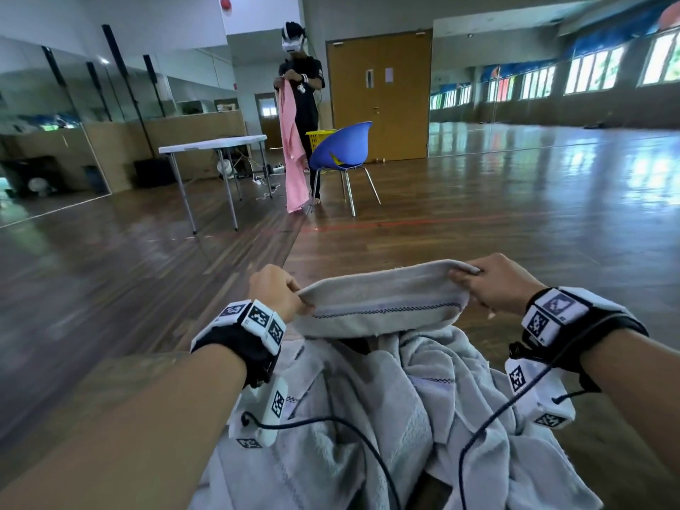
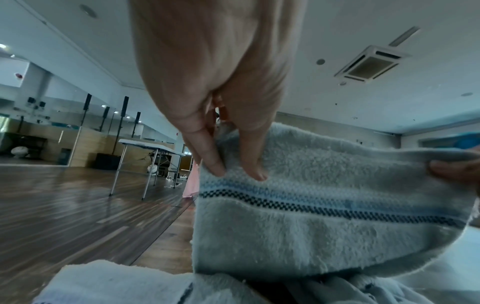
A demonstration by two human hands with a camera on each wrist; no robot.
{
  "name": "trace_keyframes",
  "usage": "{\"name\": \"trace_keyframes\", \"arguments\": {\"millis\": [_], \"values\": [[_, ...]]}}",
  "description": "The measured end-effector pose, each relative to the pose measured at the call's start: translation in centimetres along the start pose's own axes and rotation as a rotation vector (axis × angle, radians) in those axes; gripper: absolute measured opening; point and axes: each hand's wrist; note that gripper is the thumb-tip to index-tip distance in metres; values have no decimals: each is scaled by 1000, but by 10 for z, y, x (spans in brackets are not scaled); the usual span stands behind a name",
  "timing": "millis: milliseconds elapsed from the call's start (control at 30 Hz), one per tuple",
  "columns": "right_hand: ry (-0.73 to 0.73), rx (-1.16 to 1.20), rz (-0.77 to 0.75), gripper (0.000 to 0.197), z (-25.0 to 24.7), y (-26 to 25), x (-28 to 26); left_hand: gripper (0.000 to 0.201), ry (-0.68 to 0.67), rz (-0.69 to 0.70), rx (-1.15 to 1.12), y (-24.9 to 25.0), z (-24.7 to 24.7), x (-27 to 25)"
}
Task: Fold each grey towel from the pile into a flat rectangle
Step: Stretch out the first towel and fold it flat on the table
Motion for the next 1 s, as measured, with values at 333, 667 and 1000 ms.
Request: {"name": "trace_keyframes", "arguments": {"millis": [333,667,1000], "values": [[127,259,-234,47,-6,-3,-4,15,350,160,-193,14,-9,-6],[-136,-188,-55,25,-7,23,-43,17,-164,66,70,-17,-1,-36],[-61,98,-168,29,-52,20,-119,9,-115,216,-124,9,-49,-93]]}}
Point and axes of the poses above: each hand's wrist, its own x-axis towards the middle knuckle, its own z-axis out of the palm, y = z × x, and after that the axes turned 9 degrees about -x, right-handed
